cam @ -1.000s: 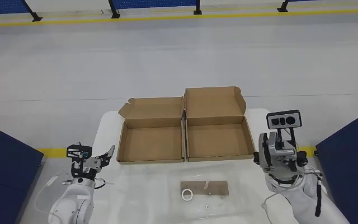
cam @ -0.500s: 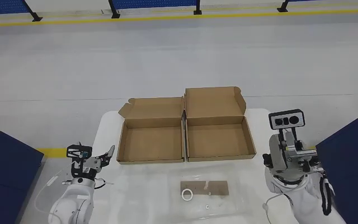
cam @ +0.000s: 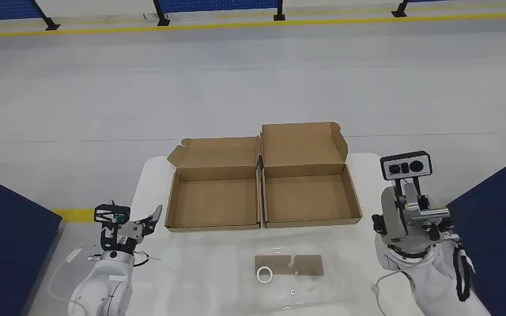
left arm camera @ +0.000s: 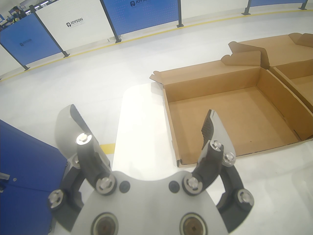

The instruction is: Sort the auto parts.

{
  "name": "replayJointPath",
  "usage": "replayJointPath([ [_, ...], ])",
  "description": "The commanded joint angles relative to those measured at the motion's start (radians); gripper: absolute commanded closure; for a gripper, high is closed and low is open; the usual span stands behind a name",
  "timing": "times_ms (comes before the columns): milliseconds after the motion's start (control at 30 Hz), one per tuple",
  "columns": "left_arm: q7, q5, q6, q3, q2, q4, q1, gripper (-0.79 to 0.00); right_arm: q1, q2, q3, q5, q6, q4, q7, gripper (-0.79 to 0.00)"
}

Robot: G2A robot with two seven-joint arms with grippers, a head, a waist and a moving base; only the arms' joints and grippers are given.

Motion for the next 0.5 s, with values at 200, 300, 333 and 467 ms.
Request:
replayJointPath([
  [200,0.0,0.0,0.0,0.0,0.0,0.0,0.0,-0.785,-0.059,-0.01,0.062,-0.025,0.041,-0.001,0.047,0.0],
  [300,0.0,0.0,0.0,0.0,0.0,0.0,0.0,-0.785,-0.085,-0.014,0.084,-0.027,0.046,0.005,0.069,0.0],
  [333,0.0,0.0,0.0,0.0,0.0,0.0,0.0,-0.785,-0.092,-0.016,0.091,-0.029,0.046,0.01,0.076,0.0],
  [467,0.0,0.0,0.0,0.0,0.0,0.0,0.0,-0.785,-0.102,-0.019,0.112,-0.048,0.041,0.019,0.086,0.0],
])
